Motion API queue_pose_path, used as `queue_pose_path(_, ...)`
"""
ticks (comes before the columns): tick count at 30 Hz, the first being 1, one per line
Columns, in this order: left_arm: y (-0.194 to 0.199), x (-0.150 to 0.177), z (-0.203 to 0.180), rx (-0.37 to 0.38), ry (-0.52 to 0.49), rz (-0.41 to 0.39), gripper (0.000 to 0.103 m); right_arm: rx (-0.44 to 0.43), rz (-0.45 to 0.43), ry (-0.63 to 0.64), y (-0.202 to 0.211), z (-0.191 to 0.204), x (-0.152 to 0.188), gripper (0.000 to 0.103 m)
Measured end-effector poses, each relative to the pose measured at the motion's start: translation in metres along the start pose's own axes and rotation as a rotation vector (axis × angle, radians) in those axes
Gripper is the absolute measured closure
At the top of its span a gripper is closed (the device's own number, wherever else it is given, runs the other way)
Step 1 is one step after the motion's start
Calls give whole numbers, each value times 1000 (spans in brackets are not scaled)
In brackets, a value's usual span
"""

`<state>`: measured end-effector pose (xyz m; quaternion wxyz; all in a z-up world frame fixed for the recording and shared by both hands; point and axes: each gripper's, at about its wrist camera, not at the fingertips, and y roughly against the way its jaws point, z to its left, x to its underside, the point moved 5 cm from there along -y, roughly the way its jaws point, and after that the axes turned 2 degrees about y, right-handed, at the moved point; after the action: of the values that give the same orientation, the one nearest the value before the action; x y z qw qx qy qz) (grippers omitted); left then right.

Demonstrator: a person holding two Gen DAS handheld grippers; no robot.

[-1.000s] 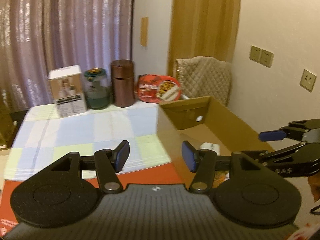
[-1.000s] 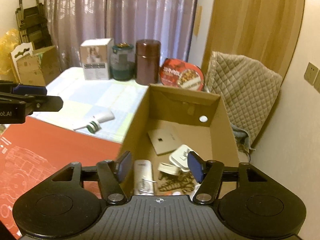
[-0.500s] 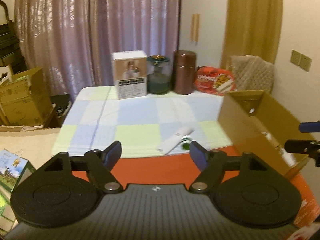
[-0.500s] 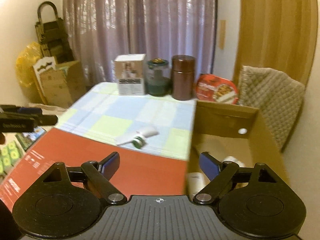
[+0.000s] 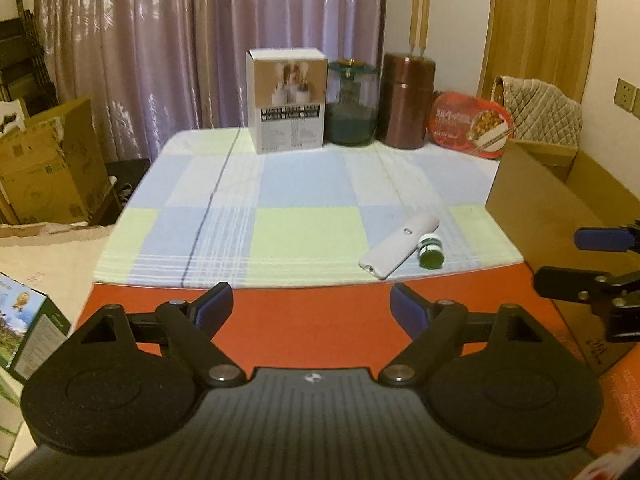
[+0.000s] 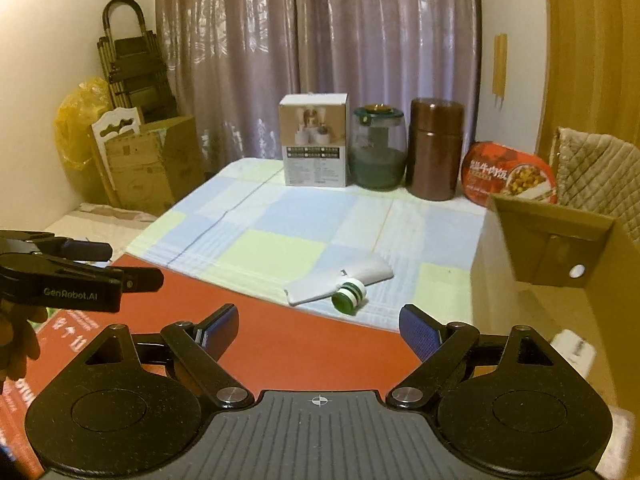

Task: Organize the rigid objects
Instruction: 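Withdraw both grippers from the box back over the orange mat, then grasp the green-and-white roll with the right gripper while the left gripper grasps the white stick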

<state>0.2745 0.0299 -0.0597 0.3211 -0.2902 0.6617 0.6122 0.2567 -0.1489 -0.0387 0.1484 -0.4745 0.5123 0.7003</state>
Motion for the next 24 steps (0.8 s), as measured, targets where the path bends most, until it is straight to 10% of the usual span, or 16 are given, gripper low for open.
queue_pose_path(24,-128,-21,9,137,-81,66,20,-17,99,229,-167,-35,10,48)
